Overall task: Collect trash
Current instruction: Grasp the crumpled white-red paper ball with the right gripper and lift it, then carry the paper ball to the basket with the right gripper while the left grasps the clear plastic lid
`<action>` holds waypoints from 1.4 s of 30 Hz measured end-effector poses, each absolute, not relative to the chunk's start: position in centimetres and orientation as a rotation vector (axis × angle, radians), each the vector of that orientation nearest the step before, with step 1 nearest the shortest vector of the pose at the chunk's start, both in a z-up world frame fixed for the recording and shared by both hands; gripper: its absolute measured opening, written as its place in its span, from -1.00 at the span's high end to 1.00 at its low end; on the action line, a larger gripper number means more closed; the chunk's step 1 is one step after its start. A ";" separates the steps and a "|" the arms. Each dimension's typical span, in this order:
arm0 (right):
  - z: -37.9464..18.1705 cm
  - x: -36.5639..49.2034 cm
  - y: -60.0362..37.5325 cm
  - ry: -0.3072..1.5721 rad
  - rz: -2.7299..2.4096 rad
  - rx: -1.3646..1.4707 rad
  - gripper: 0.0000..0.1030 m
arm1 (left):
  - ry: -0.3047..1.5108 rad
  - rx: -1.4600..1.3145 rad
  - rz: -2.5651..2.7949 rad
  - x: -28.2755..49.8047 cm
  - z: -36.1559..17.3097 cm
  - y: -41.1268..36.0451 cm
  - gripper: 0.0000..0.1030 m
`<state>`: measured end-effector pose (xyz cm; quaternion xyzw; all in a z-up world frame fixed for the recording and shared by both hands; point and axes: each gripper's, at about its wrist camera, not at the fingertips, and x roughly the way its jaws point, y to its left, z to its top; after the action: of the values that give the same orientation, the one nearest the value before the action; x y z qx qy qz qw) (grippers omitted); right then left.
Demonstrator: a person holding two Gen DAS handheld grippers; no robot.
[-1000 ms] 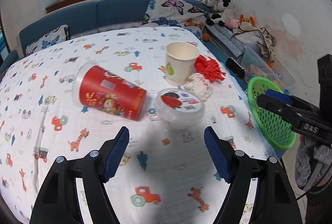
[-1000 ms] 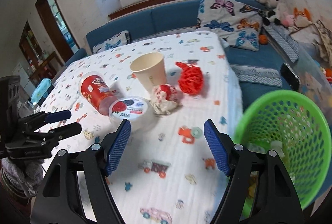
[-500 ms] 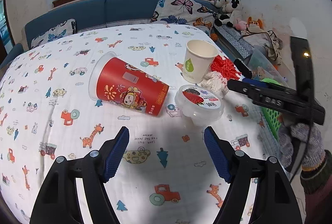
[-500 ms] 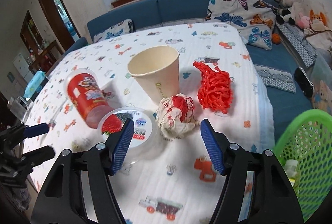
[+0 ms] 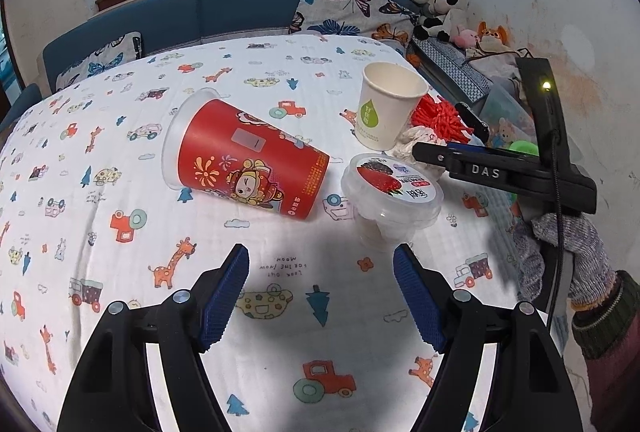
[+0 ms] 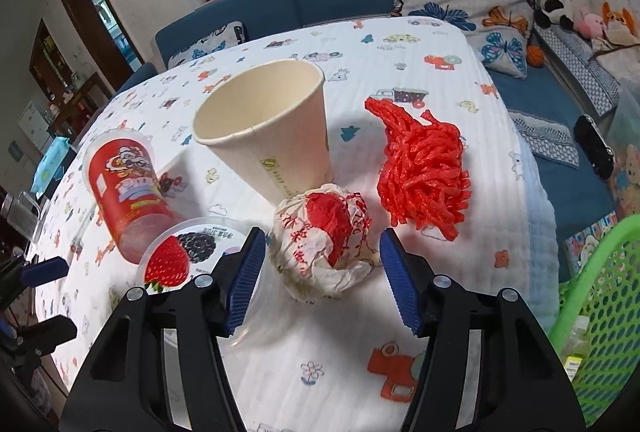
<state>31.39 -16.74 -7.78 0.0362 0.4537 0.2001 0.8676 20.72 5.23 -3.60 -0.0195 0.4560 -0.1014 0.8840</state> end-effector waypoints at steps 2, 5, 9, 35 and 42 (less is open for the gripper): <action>-8.0 31.6 -16.7 0.953 0.420 0.077 -0.14 | 0.949 -0.035 -0.212 20.8 -3.7 5.0 -0.40; -8.2 31.8 -16.4 0.957 0.435 0.075 -0.04 | 0.948 -0.030 -0.218 20.9 -3.8 4.7 -0.40; -8.1 31.5 -16.2 0.946 0.436 0.063 0.05 | 0.939 -0.021 -0.237 20.9 -3.8 3.9 -0.46; -3.7 22.8 -23.9 0.844 0.369 0.140 0.07 | 0.970 0.233 -0.482 26.3 -4.6 -4.0 -0.76; -3.9 21.5 -25.0 0.846 0.356 0.151 0.07 | 1.015 0.277 -0.500 28.3 -5.6 -4.7 -0.77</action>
<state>21.54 -24.97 -3.86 0.0729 0.4081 0.1718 0.8937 28.26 -4.67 -5.57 0.1310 0.4793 -0.2361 0.8351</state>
